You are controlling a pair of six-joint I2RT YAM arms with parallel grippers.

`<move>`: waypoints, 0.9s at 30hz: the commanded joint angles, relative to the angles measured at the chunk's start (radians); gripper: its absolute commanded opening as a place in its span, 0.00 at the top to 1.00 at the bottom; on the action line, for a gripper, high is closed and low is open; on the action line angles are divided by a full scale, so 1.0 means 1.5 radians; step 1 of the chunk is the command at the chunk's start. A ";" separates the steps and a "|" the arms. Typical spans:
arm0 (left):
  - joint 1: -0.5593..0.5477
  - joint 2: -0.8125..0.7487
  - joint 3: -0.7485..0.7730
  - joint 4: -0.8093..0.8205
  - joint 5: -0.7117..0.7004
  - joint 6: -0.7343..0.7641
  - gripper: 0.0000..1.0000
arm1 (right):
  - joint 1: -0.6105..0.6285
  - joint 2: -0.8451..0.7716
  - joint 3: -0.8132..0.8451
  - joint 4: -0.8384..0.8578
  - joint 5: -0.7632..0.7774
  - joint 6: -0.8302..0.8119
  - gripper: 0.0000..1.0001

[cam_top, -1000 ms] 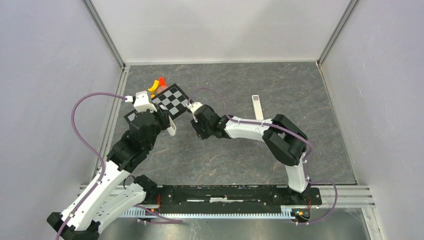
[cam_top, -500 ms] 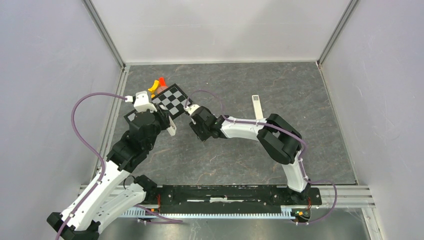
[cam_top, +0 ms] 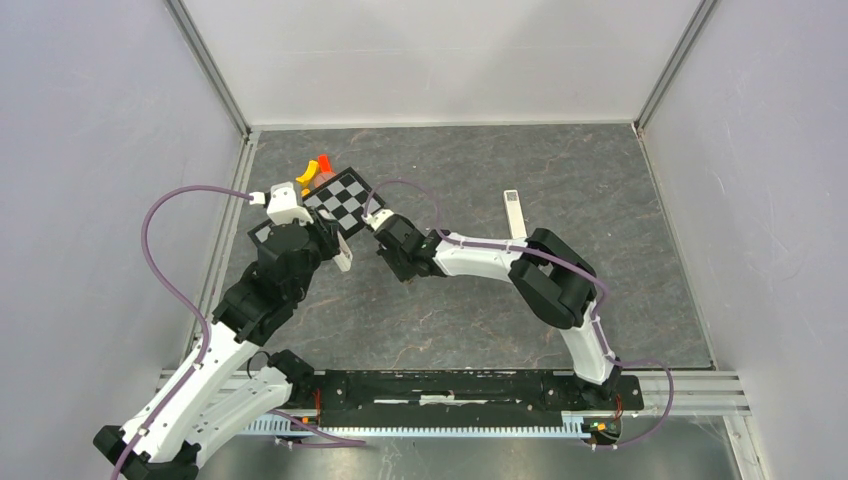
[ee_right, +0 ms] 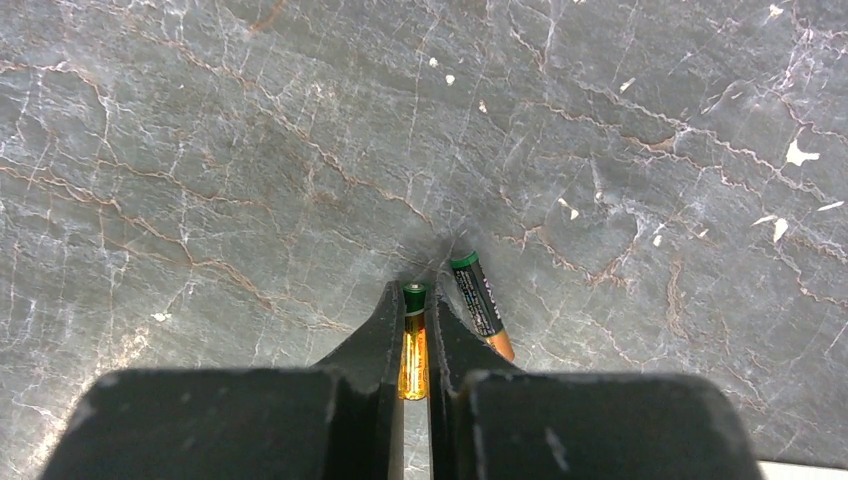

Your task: Load the batteries into the remote control

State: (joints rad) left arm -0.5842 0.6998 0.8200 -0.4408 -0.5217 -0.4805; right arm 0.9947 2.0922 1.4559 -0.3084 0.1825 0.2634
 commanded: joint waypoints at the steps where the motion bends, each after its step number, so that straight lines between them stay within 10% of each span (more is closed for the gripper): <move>1: 0.000 -0.008 0.020 0.017 -0.010 0.021 0.98 | 0.006 -0.045 -0.028 0.039 0.012 0.004 0.95; 11: 0.000 0.010 0.007 0.047 0.084 0.009 0.98 | 0.003 -0.234 -0.164 0.148 0.029 0.024 0.95; 27: 0.001 0.172 -0.073 0.419 0.563 -0.197 0.98 | -0.034 -0.711 -0.485 0.360 0.080 0.166 0.94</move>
State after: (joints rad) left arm -0.5842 0.8799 0.7177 -0.0769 0.0994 -0.6083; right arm 0.9401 1.1263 0.7681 0.0853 0.2821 0.4625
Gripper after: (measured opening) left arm 0.327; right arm 0.088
